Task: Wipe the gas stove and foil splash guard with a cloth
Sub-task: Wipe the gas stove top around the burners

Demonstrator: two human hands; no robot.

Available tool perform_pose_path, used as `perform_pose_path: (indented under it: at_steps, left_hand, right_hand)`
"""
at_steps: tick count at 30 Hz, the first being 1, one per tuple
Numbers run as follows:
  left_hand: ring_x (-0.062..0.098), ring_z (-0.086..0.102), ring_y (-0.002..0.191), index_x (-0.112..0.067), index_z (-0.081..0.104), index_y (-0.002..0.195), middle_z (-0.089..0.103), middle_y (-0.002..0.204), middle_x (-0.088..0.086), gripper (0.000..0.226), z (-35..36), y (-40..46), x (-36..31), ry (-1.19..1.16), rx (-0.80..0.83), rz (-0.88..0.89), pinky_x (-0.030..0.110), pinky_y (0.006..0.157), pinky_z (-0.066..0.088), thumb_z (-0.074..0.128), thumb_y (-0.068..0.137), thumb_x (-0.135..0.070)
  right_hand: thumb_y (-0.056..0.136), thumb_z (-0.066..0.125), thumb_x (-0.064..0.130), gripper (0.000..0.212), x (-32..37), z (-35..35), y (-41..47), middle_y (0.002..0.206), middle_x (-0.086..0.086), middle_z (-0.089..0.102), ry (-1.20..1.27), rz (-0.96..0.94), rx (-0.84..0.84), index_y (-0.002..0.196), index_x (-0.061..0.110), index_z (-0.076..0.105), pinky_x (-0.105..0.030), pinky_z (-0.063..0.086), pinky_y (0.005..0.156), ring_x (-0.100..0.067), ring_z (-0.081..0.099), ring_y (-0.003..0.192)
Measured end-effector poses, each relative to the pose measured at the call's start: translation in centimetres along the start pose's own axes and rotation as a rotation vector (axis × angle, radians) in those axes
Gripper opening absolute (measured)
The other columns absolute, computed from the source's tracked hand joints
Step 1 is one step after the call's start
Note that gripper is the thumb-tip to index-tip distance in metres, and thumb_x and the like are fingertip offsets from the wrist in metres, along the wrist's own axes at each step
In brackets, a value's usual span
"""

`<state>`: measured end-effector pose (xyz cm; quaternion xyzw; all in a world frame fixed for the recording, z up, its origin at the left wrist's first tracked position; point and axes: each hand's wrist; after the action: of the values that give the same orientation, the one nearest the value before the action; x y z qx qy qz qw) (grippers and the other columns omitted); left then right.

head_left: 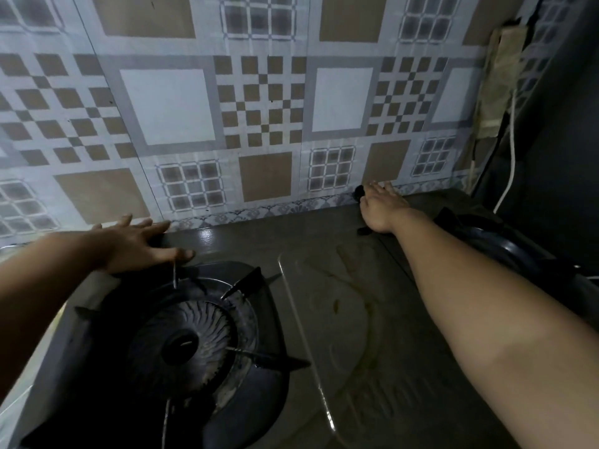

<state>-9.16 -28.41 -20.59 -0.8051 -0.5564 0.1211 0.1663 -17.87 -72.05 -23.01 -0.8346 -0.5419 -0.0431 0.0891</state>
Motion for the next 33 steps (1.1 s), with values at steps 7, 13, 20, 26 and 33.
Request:
perform_pose_path:
  at_steps: [7, 13, 20, 26, 33]
  left_hand:
    - [0.027, -0.006, 0.154, -0.04, 0.008, 0.158, 0.002, 0.168, 0.0, 0.093, -2.6, -0.4, -12.5, -0.246, -0.045, 0.224, 0.052, 0.123, -0.001, 0.032, 0.079, -0.082]
    - [0.028, -0.012, 0.153, -0.045, -0.003, 0.156, -0.005, 0.168, -0.003, 0.103, -0.6, 2.5, -15.9, -0.108, -0.035, 0.326, 0.055, 0.122, -0.003, 0.026, 0.068, -0.09]
    - [0.023, -0.008, 0.154, -0.049, -0.011, 0.154, -0.007, 0.168, -0.005, 0.091, 0.6, 3.0, -15.6, 0.02, -0.117, 0.345, 0.048, 0.122, -0.001, 0.014, 0.077, -0.091]
    - [0.022, -0.008, 0.154, -0.051, -0.013, 0.152, -0.006, 0.168, -0.007, 0.11, 0.7, 3.3, -15.8, 0.023, -0.104, 0.337, 0.05, 0.123, 0.0, 0.0, 0.055, -0.101]
    - [0.021, -0.01, 0.154, -0.054, -0.019, 0.148, -0.009, 0.167, -0.009, 0.105, 1.1, 3.5, -15.7, 0.051, -0.126, 0.347, 0.048, 0.122, 0.0, -0.006, 0.055, -0.1]
  right_hand:
    - [0.105, 0.018, 0.033, 0.057, 0.0, 0.3, 0.3, 0.165, -0.006, 0.005, -0.002, -0.023, -0.001, 0.156, 0.011, 0.006, -0.046, 0.007, 0.121, -0.031, -0.003, 0.15]
    - [0.106, 0.017, 0.034, 0.057, 0.2, 0.0, 0.4, 0.165, -0.006, 0.001, -0.027, -0.043, 0.026, 0.156, 0.012, 0.002, -0.046, 0.006, 0.122, -0.031, -0.005, 0.15]
    - [0.106, 0.016, 0.038, 0.056, -1.6, -1.1, 0.4, 0.165, -0.004, -0.002, -0.016, -0.127, 0.123, 0.157, 0.019, 0.001, -0.039, -0.001, 0.122, -0.026, -0.009, 0.15]
    - [0.103, 0.031, 0.02, 0.059, -3.3, -1.2, 1.9, 0.164, -0.009, -0.005, -0.055, 0.122, 0.023, 0.156, 0.013, 0.006, -0.047, 0.005, 0.122, -0.03, -0.007, 0.15]
    - [0.097, 0.043, 0.014, 0.072, -4.6, -2.1, 3.6, 0.163, -0.013, -0.014, -0.044, 0.436, -0.022, 0.156, 0.009, 0.001, -0.052, 0.001, 0.12, -0.035, -0.012, 0.149]
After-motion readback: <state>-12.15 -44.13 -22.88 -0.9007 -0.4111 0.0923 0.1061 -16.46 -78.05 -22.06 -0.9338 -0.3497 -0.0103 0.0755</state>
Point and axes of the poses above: each hand's wrist, its own y-axis towards the middle knuckle, its own z-axis out of the palm, x = y × z
